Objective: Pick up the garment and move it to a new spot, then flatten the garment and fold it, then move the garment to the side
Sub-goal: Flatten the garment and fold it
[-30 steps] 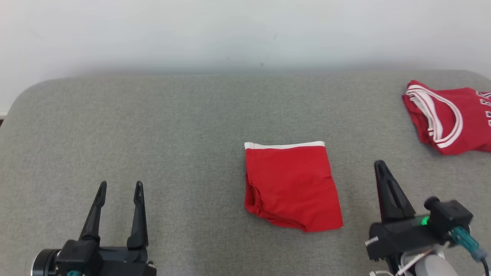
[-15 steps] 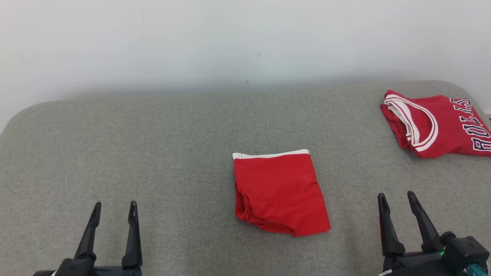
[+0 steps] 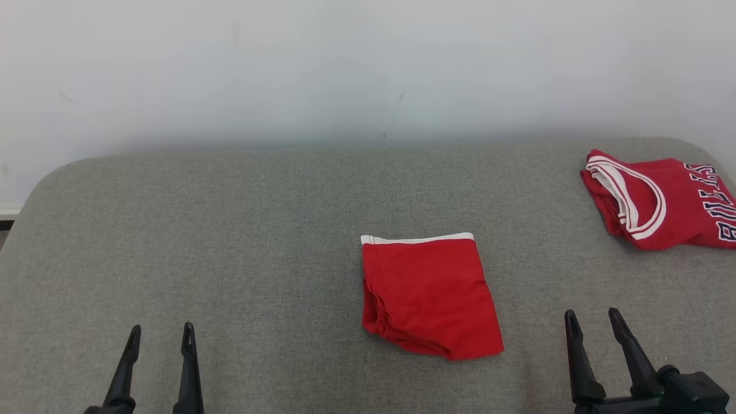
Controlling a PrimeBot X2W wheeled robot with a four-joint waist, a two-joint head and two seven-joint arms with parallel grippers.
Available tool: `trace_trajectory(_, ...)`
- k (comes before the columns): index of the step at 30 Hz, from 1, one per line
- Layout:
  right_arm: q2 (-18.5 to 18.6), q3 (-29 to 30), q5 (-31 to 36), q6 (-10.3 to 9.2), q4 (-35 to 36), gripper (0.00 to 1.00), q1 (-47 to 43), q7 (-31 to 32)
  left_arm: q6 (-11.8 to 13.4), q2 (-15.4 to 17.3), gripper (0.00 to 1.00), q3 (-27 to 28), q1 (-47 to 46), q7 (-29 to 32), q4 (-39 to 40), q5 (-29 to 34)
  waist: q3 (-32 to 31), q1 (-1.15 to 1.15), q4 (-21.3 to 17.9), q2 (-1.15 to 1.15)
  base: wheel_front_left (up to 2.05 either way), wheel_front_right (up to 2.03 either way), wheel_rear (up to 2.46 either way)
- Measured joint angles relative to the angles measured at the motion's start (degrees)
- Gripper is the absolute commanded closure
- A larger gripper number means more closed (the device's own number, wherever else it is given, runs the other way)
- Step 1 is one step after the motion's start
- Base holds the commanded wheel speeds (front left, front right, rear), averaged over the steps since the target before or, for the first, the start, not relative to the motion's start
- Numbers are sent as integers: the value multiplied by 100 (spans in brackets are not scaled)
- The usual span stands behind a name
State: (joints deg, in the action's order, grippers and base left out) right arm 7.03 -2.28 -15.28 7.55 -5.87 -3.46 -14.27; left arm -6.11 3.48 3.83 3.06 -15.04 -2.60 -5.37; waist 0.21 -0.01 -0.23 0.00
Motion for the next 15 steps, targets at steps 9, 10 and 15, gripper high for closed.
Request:
trace_trajectory(9,-22,3,20,0,36,0,-27,45,-13,7,0,8,42,0,-68,9,-11,0,57,0,0,0,0)
trace_trajectory(10,-23,2,21,0,40,0,-32,49,-21,7,0,9,42,0,-70,9,-12,0,60,0,0,0,0)
trace_trajectory(15,-30,12,25,0,52,0,-44,65,-27,7,0,14,42,0,-98,9,-23,0,69,0,0,0,0)
